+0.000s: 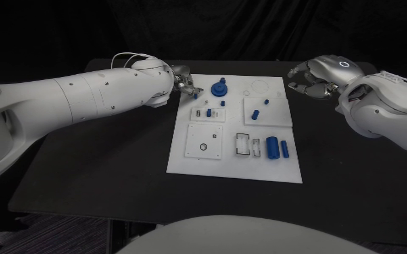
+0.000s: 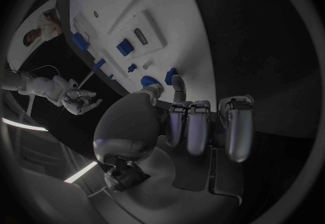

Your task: Assemble the parts on the task board

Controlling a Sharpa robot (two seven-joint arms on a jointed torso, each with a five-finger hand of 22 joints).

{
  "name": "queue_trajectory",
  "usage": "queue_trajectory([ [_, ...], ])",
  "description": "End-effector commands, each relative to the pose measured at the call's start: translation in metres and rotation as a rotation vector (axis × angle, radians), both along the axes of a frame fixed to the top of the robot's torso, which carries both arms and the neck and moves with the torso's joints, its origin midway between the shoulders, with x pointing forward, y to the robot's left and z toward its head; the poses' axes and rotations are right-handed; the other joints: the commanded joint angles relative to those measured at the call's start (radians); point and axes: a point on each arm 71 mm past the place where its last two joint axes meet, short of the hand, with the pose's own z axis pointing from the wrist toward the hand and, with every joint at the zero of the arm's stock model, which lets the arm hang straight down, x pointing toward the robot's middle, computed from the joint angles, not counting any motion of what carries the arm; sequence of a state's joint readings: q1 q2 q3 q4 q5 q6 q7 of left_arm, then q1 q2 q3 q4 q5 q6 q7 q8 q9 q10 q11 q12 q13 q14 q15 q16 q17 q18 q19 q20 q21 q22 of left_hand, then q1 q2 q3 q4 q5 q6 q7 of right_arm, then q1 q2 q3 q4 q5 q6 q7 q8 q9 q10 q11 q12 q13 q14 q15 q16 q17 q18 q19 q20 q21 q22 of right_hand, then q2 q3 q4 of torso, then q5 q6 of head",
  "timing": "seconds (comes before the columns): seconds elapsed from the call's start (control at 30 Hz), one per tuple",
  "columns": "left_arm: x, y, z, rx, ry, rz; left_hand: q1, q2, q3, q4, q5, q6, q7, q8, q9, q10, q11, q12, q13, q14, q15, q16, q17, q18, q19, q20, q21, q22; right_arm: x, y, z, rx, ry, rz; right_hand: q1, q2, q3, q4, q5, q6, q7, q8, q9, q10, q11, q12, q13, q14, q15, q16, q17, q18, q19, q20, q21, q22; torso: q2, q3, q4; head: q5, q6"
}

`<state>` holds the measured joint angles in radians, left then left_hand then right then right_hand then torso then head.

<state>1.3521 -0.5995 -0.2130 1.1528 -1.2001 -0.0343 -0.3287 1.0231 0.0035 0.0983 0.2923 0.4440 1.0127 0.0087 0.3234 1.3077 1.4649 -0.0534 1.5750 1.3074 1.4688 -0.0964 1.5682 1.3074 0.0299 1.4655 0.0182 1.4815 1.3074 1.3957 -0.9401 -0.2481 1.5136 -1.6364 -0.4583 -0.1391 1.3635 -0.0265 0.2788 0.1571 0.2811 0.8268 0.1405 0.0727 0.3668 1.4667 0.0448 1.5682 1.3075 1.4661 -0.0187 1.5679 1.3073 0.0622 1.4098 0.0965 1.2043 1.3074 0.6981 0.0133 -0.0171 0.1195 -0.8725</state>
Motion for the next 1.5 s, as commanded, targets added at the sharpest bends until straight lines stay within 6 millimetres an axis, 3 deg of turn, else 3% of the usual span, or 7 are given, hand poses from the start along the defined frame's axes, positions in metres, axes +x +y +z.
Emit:
queue_trajectory([
  [0.03, -0.0008, -0.0028, -0.0023, -0.007, 0.012, -0.018, 0.005, -0.001, 0.007, -0.001, 0.002, -0.009, 0.003, 0.001, 0.025, 0.106, 0.0, -0.004, 0.263, 0.102, -0.001, 0.003, 0.263, 0.001, 0.028, -0.002, -0.004, 0.191, -0.0001, -0.0008, -0.0012, -0.004, 0.005, -0.013, 0.008, 0.002, 0.004, 0.0, 0.003, 0.01, -0.001, -0.004, -0.001, 0.104, 0.004, 0.003, 0.263, 0.105, 0.003, 0.003, 0.263, 0.015, -0.004, -0.003, 0.001, 0.16, 0.0, 0.0003, -0.0004, -0.001, 0.0],
  [1.03, -0.001, -0.0051, -0.0073, -0.012, 0.023, -0.036, 0.092, -0.01, 0.049, -0.012, 0.002, -0.037, 0.011, -0.02, 0.024, 0.106, 0.007, -0.004, 0.263, 0.102, 0.006, 0.003, 0.263, 0.003, 0.022, 0.004, -0.013, 0.189, 0.0007, -0.0012, -0.0022, 0.024, 0.033, -0.027, 0.006, 0.003, 0.006, -0.002, 0.003, 0.012, -0.001, -0.005, -0.004, 0.104, 0.004, 0.003, 0.263, 0.105, 0.003, 0.003, 0.263, 0.015, -0.005, -0.004, -0.003, 0.159, 0.001, 0.0003, -0.0005, -0.003, 0.0],
  [1.5, -0.0016, -0.004, -0.0091, -0.08, 0.06, -0.01, 0.189, -0.03, 0.13, -0.045, 0.005, -0.046, 0.01, -0.028, 0.024, 0.106, 0.006, -0.004, 0.263, 0.102, 0.006, 0.003, 0.263, 0.004, 0.021, 0.006, -0.017, 0.192, 0.0013, -0.0018, -0.0026, 0.025, 0.039, -0.031, 0.006, 0.003, 0.006, -0.002, 0.003, 0.012, -0.001, -0.005, -0.005, 0.104, 0.004, 0.003, 0.263, 0.105, 0.003, 0.003, 0.263, 0.015, -0.005, -0.004, -0.003, 0.159, 0.0, 0.0002, 0.0001, -0.001, 0.0],
])
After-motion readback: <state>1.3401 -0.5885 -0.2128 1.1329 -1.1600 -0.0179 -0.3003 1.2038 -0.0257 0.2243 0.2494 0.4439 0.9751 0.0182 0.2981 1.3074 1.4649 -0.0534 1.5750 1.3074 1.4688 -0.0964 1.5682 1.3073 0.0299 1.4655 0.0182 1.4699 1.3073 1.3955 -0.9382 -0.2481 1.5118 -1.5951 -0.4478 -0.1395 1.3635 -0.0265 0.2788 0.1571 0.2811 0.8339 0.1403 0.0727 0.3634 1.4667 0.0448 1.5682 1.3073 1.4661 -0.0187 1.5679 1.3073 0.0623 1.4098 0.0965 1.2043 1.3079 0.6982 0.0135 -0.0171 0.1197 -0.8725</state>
